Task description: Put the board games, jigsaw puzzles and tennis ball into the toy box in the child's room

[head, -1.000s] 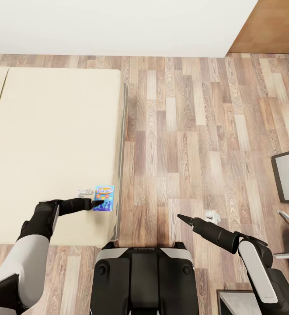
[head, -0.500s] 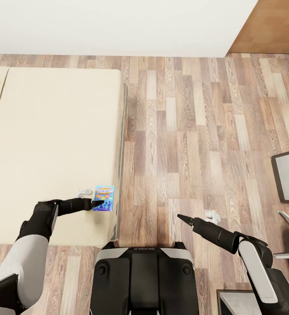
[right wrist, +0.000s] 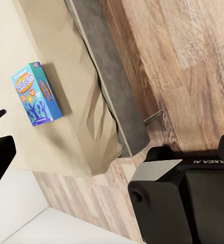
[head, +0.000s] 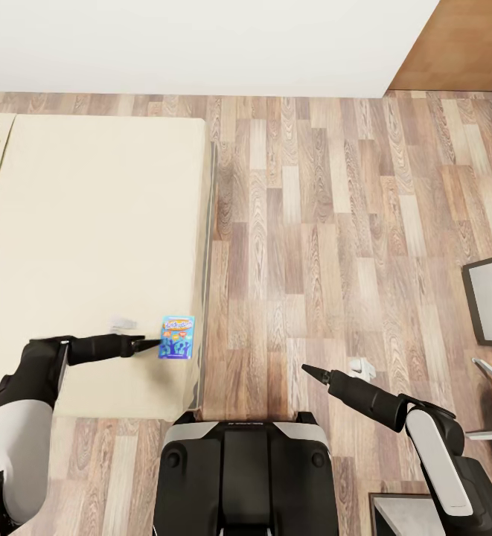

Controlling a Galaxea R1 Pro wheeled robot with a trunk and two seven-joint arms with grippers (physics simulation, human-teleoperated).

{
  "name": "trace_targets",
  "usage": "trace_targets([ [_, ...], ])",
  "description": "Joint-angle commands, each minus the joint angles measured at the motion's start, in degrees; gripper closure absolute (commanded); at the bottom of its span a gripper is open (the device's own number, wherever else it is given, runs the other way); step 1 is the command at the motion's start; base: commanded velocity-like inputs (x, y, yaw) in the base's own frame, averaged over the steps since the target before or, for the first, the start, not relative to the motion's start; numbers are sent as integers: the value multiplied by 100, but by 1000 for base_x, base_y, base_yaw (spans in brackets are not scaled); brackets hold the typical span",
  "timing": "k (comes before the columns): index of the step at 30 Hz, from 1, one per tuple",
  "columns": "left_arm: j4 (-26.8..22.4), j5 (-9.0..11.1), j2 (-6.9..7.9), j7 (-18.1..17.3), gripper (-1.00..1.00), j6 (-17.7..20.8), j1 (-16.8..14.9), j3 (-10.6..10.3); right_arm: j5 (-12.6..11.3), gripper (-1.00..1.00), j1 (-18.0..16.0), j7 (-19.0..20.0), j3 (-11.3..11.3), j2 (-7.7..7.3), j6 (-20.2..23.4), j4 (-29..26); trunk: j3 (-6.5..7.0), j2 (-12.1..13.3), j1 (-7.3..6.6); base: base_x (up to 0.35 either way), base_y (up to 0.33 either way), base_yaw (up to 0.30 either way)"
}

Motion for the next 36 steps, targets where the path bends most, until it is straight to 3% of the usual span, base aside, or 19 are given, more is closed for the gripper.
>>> trace_targets([
  [1, -20, -46, 30, -205, -100, 74, 0, 21, 38, -100, -3, 46, -9, 0, 27, -2, -6, -9, 4, 0, 0, 0],
  [9, -69, -45, 387, -1643, -100, 123, 14, 27, 43, -100, -3, 43, -9, 0, 27, -2, -6, -9, 4, 0, 0, 0],
  [15, -72, -31, 501, -1643, -100, 243, 15, 28, 39, -100, -3, 39, -9, 0, 27, -2, -6, -9, 4, 0, 0, 0],
  [36, -73, -8, 481, -1643, -100, 456, 15, 19, 43, -100, -3, 72, -9, 2, 33, -2, 36, -9, 4, 0, 0, 0],
])
